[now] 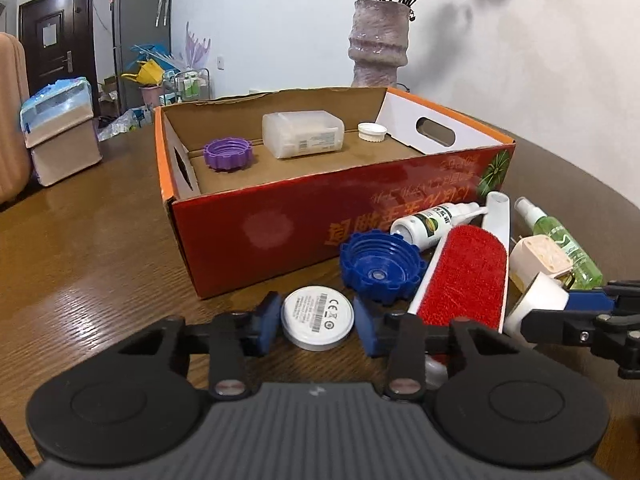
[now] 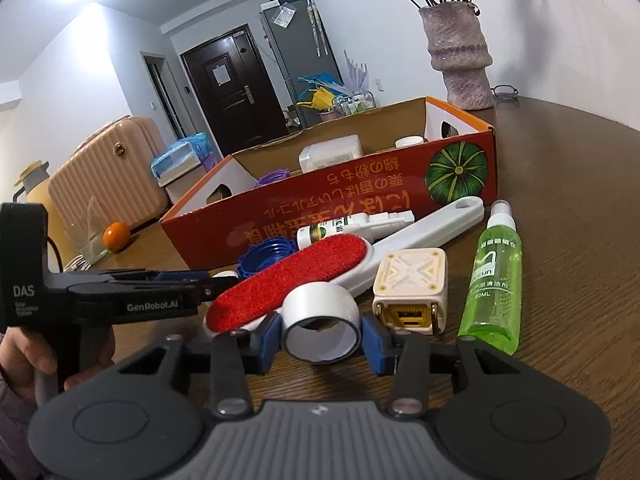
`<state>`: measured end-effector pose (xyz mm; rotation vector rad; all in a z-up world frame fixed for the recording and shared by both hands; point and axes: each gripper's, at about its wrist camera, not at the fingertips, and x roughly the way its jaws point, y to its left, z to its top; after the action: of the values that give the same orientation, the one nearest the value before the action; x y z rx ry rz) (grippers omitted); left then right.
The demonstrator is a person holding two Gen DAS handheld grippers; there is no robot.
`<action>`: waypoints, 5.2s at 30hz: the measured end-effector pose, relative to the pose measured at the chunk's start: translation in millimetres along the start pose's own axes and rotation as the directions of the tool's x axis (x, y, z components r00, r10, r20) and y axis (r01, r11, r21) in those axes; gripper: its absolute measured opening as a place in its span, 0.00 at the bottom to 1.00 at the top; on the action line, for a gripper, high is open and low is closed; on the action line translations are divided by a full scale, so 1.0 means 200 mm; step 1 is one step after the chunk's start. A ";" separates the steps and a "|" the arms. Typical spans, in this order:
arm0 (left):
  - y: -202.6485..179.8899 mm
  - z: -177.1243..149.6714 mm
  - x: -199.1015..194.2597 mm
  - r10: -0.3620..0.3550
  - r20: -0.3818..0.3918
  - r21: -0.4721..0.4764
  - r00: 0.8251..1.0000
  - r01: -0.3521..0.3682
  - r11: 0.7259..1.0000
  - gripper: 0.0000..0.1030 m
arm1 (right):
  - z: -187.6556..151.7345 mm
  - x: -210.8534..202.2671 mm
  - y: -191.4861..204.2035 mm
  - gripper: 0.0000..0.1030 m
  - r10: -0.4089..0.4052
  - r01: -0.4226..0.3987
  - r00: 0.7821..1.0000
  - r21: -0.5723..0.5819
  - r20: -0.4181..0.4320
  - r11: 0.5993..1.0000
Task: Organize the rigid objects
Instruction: 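Grasp the white round disc with the left tool while the right tool grasps the white tape roll, then lift the disc and tape roll with both tools over the cardboard box, then lower the disc and tape roll into the box and open both tools, then withdraw both tools from the box back over the table items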
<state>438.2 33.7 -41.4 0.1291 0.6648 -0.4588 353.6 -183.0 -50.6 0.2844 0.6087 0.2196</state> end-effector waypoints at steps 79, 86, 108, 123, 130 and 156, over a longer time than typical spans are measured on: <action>0.13 0.71 0.17 0.262 -0.014 -0.126 0.965 -0.261 0.957 0.40 | 1.04 0.54 -0.30 0.41 0.002 -0.035 0.986 -0.194 -0.168 0.980; 0.27 0.73 0.42 0.263 -0.128 -0.106 0.956 -0.276 0.955 0.40 | 1.15 1.04 -0.21 0.41 -0.145 0.041 0.929 -0.295 -0.341 0.955; 0.20 0.80 0.10 0.283 -0.047 -0.145 0.958 -0.286 0.947 0.68 | 1.33 0.81 -0.15 0.56 -0.174 0.097 0.961 -0.325 -0.217 0.941; -0.14 0.67 -0.54 0.400 0.293 -0.205 0.868 -0.352 0.913 0.82 | 1.20 0.05 -0.14 0.75 -0.039 0.065 0.995 -0.288 0.095 0.955; -0.26 0.52 -0.69 0.428 0.424 -0.255 0.798 -0.348 0.902 0.85 | 1.03 -0.16 -0.22 0.78 0.013 0.048 0.971 -0.253 0.238 0.966; -0.70 -0.48 -1.12 0.486 0.365 -0.224 0.794 -0.432 0.874 1.00 | 0.00 -0.69 -0.28 0.84 0.000 0.087 0.968 -0.335 0.251 0.938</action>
<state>166.5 16.7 25.3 0.0635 0.2247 0.0395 249.8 -274.5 3.2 -0.0418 0.3191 0.2394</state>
